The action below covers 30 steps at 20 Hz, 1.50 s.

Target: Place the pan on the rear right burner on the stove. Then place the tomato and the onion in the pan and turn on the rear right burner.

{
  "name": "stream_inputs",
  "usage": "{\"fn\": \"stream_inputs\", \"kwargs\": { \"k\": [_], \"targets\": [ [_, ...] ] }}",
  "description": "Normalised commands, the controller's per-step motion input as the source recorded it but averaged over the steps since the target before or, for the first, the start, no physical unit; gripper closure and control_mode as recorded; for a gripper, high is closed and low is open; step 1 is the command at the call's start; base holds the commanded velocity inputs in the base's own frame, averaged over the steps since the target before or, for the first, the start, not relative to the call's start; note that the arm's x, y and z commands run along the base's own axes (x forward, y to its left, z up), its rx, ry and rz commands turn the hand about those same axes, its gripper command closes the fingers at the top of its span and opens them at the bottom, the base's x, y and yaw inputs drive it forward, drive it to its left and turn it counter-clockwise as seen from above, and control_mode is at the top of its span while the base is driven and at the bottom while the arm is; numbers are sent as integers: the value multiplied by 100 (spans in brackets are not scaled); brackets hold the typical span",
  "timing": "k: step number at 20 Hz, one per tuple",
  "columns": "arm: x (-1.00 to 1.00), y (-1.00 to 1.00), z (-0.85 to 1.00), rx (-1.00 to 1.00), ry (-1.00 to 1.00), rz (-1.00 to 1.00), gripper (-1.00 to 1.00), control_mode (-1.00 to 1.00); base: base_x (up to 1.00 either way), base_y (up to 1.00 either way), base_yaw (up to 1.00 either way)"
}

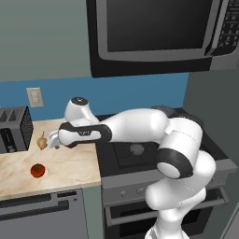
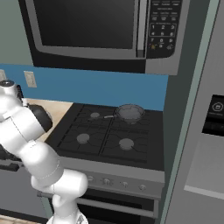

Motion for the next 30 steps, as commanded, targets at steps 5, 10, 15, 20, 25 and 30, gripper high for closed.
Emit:
{"fn": "stream_inputs", "kwargs": {
  "k": [5,10,15,20,25,30],
  "targets": [
    [19,18,0,0,-6,4,-100,-100,0,0,0],
    [5,16,-4,0,-12,1,-100,-100,0,0,0],
    [6,10,-8,0,-8,0,-100,-100,0,0,0],
    [19,8,-9,0,0,0,-100,-100,0,0,0],
    [22,10,-4,0,0,0,-100,-100,0,0,0],
    [19,15,-2,0,0,0,-100,-100,0,0,0]
  ]
}}
